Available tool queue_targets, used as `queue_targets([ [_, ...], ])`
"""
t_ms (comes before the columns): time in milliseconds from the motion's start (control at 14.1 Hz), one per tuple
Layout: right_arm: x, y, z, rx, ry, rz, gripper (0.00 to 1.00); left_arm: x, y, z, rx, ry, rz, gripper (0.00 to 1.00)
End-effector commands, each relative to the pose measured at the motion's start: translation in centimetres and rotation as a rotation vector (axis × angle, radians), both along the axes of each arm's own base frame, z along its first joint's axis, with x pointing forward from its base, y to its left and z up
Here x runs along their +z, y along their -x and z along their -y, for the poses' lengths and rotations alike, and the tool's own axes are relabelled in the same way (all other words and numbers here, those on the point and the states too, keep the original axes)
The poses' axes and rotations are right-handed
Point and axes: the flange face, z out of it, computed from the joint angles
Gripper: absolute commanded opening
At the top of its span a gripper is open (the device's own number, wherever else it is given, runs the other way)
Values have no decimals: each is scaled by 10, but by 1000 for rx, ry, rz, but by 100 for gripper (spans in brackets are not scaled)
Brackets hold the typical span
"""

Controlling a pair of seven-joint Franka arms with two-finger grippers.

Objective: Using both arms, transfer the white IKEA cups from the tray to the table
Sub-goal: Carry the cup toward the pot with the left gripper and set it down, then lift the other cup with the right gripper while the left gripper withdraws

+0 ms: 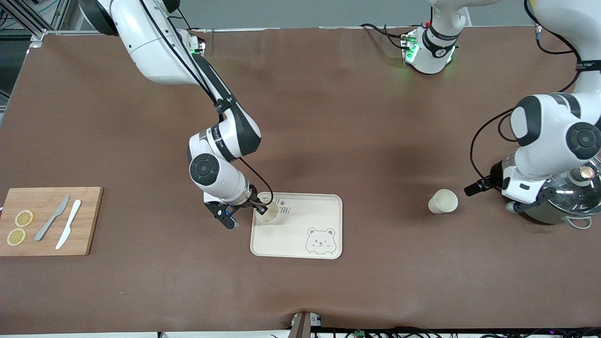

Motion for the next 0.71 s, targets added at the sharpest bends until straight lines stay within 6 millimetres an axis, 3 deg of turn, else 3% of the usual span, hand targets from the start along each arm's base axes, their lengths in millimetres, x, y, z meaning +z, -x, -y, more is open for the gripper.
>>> queue_targets([
  [0, 36, -10, 2, -7, -17, -35, 0, 29, -4, -16, 32, 21, -11, 100],
  [141, 58, -16, 27, 30, 31, -139, 0, 53, -1, -23, 40, 19, 6, 100],
  [212, 75, -21, 49, 97, 24, -146, 0, 68, -1, -23, 40, 18, 18, 100],
  [283, 94, -21, 77, 190, 13, -138, 0, 80, -1, -20, 36, 19, 11, 100],
  [424, 107, -13, 140, 323, -1, -154, 0, 100, 4, -11, 33, 23, -34, 100],
  [636, 107, 2, 224, 520, 30, -145, 0, 122, 18, 21, 50, 25, -77, 100],
])
